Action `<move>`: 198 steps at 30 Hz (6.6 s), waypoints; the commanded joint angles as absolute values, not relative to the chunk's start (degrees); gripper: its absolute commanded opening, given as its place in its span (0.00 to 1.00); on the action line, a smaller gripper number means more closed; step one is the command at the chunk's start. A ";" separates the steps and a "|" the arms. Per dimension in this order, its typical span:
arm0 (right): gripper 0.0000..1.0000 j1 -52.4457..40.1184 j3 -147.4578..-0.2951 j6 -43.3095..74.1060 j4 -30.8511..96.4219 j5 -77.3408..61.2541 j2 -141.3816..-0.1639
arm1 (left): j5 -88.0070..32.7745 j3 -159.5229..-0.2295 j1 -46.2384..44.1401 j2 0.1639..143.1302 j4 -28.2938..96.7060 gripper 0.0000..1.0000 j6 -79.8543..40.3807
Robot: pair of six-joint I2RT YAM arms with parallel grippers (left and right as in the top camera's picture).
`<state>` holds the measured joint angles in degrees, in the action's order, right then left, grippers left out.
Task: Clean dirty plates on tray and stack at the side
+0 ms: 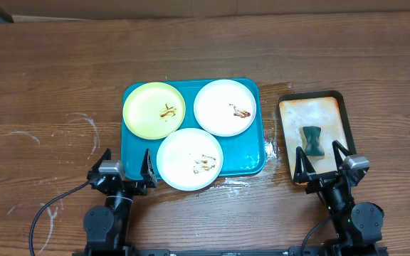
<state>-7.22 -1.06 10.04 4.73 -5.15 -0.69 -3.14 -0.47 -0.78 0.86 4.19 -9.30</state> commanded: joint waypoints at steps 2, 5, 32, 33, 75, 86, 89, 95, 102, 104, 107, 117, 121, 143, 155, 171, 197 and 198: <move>1.00 -7.44 -0.45 9.56 4.40 -5.23 -0.23 | -2.52 -0.30 -0.93 0.32 4.34 1.00 -9.21; 1.00 -7.44 -0.45 9.58 4.40 -5.23 -0.23 | -2.52 -0.30 -0.93 0.32 4.34 1.00 -9.21; 1.00 -7.44 -0.45 9.56 4.40 -5.23 -0.23 | -2.52 -0.30 -0.93 0.32 4.34 1.00 -9.21; 1.00 -7.44 -0.45 9.58 4.40 -5.23 -0.23 | -2.52 -0.30 -0.93 0.32 4.32 1.00 -9.21; 1.00 -7.44 -0.45 9.56 4.40 -5.23 -0.23 | -2.52 -0.30 -0.93 0.32 4.32 1.00 -9.21; 1.00 -7.44 -0.45 9.58 4.40 -5.21 -0.23 | -2.52 -0.30 -0.93 0.32 4.32 1.00 -9.21; 1.00 -7.44 -0.45 9.58 4.40 -5.21 -0.23 | -2.52 -0.30 -0.93 0.32 4.34 1.00 -9.21; 1.00 -7.44 -0.45 9.56 4.40 -5.21 -0.23 | -2.52 -0.30 -0.93 0.32 4.34 1.00 -9.21; 1.00 -7.44 -0.45 9.56 4.40 -5.23 -0.23 | -2.52 -0.30 -0.93 0.32 4.34 1.00 -9.21; 1.00 -7.44 -0.45 9.56 4.40 -5.21 -0.23 | -2.55 -0.30 -0.93 0.32 4.34 1.00 -9.21; 1.00 -7.44 -0.45 9.56 4.40 -5.21 -0.23 | -2.52 -0.30 -0.93 0.32 4.34 1.00 -9.19; 1.00 -7.44 -0.45 9.56 4.40 -5.21 -0.23 | -2.52 -0.30 -0.93 0.32 4.32 1.00 -9.21; 1.00 -7.44 -0.45 9.56 4.40 -5.23 -0.23 | -2.55 -0.30 -0.93 0.32 4.32 1.00 -9.21; 1.00 -7.42 -15.33 4.21 9.50 -2.31 -6.87 | -2.52 -0.30 -0.93 0.32 4.32 1.00 -9.21; 1.00 -7.44 -57.10 4.10 36.60 -14.87 -54.30 | -2.52 -0.30 -0.93 0.32 4.32 1.00 -9.19; 1.00 -7.42 -96.92 4.27 89.27 -4.38 -90.94 | -2.52 -0.30 -0.93 0.32 4.34 1.00 -9.21; 1.00 -6.68 -75.31 15.09 76.93 3.36 -91.55 | -2.52 -0.30 -0.93 0.32 4.34 1.00 -9.21; 1.00 -6.68 -72.20 15.22 74.17 3.07 -91.55 | -2.52 -0.30 -0.93 0.32 4.34 1.00 -9.19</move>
